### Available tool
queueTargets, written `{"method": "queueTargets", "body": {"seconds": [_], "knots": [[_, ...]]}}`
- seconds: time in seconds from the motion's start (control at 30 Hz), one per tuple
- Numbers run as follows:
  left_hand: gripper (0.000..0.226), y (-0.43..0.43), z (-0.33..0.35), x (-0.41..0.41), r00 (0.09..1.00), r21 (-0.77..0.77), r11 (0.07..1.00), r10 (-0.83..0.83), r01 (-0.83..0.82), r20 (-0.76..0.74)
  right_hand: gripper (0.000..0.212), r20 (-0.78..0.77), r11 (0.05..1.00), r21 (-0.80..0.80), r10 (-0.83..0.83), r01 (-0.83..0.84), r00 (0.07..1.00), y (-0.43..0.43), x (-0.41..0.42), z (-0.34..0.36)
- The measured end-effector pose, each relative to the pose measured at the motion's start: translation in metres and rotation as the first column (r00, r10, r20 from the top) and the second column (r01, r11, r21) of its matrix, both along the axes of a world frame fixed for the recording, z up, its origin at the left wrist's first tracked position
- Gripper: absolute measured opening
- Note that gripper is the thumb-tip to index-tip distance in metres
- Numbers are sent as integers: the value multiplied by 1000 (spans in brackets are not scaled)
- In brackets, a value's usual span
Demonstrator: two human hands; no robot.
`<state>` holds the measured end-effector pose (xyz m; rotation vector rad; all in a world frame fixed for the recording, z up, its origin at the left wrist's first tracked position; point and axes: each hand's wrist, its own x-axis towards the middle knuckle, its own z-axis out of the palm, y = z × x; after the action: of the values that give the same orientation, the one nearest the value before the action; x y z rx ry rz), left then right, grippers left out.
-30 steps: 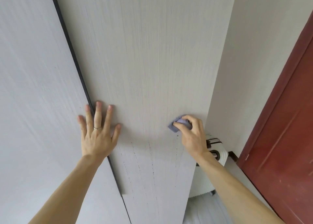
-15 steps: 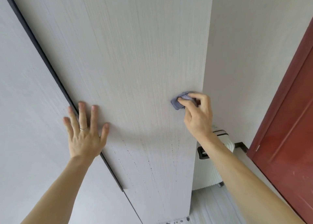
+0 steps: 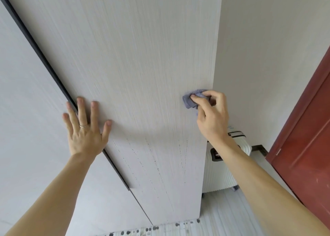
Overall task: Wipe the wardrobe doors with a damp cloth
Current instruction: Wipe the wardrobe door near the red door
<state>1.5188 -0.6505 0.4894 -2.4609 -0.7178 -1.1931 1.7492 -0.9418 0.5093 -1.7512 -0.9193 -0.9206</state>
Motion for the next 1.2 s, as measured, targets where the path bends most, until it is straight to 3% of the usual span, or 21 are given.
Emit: {"method": "queueTargets", "body": {"seconds": [0.1,0.2,0.27,0.47,0.57,0.63,0.73,0.8,0.87,1.0,1.1,1.2], "knots": [[77,3,-1,2,1000,3,1000,4,-4,0,33,51,999,-32,1,1,999,1,0,-44],[78,4,0,3,1000,-17,1000,-6,6,-2,20,-13,977,-212,32,-34,999,-4,-10,-103],[78,6,0,1,1000,-27,999,-21,21,-2,35,-98,956,-289,21,-49,995,-4,-18,-123],[75,12,-3,0,997,-2,998,-70,70,32,31,45,986,-145,93,-85,995,48,-46,-42],[73,12,-3,2,993,28,993,-113,112,44,30,108,995,-91,52,-42,993,82,-66,-23],[72,19,-4,-3,990,50,990,-136,134,47,28,141,977,-207,76,-45,987,95,-81,-50],[68,26,-15,-12,982,129,974,-188,187,-4,13,17,861,-504,87,-67,996,87,-100,-106],[66,37,-31,-22,973,181,956,-222,230,-65,10,-81,813,-576,45,-83,996,81,-112,-111],[65,50,-42,-27,972,271,934,-223,234,-69,30,-24,896,-436,79,-82,997,94,-114,-93],[65,56,-53,-19,966,270,931,-259,244,21,32,190,987,-159,6,25,982,132,-112,-19],[65,59,-55,-16,961,300,921,-274,249,45,25,267,979,-202,33,22,963,141,-113,-23],[64,63,-60,-14,962,311,923,-261,225,78,4,78,901,-427,125,-81,989,141,-118,-80]]}}
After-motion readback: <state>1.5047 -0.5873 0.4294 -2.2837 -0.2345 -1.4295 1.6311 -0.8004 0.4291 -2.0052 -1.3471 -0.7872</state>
